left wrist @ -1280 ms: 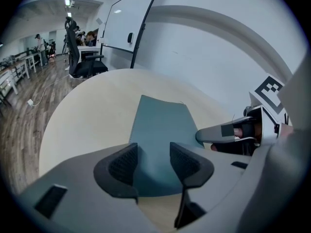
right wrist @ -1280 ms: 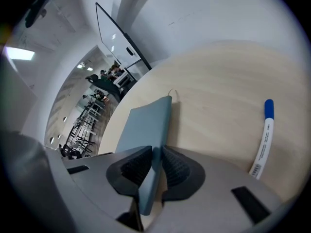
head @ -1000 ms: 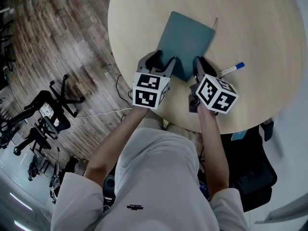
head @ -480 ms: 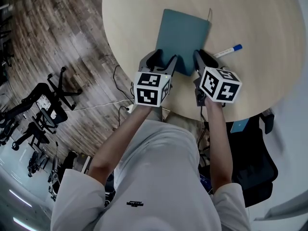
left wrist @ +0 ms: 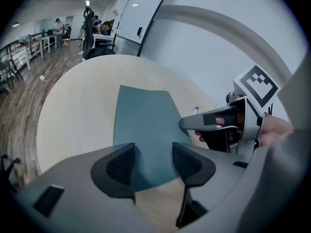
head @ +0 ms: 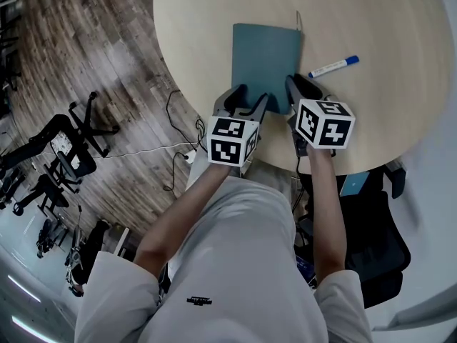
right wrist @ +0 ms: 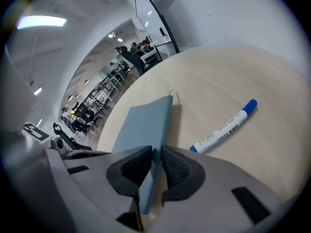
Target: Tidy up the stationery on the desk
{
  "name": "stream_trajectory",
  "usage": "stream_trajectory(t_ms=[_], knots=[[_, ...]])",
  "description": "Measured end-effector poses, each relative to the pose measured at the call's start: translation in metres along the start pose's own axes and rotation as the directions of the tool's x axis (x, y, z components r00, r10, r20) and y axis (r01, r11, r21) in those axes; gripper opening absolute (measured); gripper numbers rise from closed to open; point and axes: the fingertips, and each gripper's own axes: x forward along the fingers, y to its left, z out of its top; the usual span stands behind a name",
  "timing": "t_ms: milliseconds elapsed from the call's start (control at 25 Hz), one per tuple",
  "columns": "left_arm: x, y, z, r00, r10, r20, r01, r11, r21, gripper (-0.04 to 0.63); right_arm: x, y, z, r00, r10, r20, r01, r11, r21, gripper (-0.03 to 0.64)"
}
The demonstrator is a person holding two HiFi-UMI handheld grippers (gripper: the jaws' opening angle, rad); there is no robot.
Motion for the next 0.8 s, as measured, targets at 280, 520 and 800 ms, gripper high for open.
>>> stream_trajectory(t_ms=[280,520,800], knots=[[-0.003,-0.003,-0.004,1.0,0.01,0.027,-0.01,1.0,-0.014,0.232,-0.001,-0.002,-0.007,0.998,-0.044,0.036,0.044,0.999,0.0,0.087],[-0.018,-0.011,0.0,0.998,0.024,0.062,-0.027,0.999,0.044,0.235,-0.017,0.006,-0.001,0.986,-0.109,0.13,0.117,0.991,-0.057,0.089],[-0.029,-0.023,0.016,0.995,0.033,0.094,-0.043,0.994,0.102,0.085,-0.035,-0.01,0.0,0.975,-0.132,0.178,0.134,0.991,0.001,0.089]])
